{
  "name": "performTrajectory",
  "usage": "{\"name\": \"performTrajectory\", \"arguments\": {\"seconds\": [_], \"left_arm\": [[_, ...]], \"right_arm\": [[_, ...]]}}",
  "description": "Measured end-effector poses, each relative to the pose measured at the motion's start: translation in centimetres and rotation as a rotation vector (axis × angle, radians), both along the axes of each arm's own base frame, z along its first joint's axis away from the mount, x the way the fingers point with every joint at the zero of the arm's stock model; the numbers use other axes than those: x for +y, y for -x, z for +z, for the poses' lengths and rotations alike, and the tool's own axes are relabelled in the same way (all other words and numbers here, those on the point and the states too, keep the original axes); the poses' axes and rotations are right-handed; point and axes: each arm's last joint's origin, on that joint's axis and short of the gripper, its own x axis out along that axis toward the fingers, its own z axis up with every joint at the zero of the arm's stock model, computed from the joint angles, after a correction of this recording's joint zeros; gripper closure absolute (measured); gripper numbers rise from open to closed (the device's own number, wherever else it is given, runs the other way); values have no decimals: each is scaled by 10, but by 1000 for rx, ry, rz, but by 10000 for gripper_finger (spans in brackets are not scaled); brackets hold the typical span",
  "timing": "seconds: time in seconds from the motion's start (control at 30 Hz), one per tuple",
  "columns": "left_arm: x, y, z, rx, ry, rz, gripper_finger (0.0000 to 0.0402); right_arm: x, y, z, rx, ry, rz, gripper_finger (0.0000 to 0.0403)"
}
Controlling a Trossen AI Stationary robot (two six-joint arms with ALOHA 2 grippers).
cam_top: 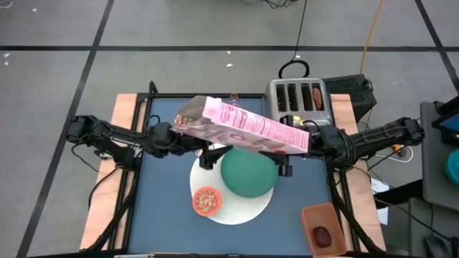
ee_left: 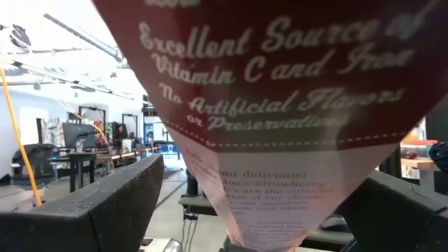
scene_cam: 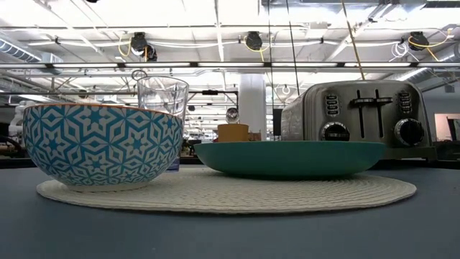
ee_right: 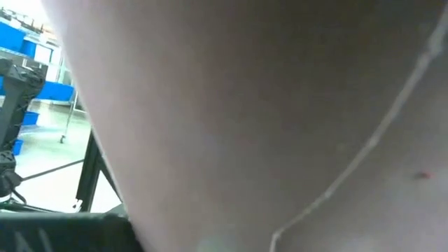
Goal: Arrange a breakfast setting
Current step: Pour the cereal into the orange patterned bowl
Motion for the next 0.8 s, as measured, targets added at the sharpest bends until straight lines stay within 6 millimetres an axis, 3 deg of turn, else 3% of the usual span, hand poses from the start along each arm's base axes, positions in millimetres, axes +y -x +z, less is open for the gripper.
{"name": "performTrajectory", "arguments": {"seconds": [0.4, 0.8], "left_arm": [[-6, 1, 0, -3, -123, 39, 4], [-9, 0, 20, -65, -165, -21, 5]], "right_arm": [[0, 0, 0, 0, -24, 15, 186], [0, 1, 2, -18, -43, 22, 186]]}}
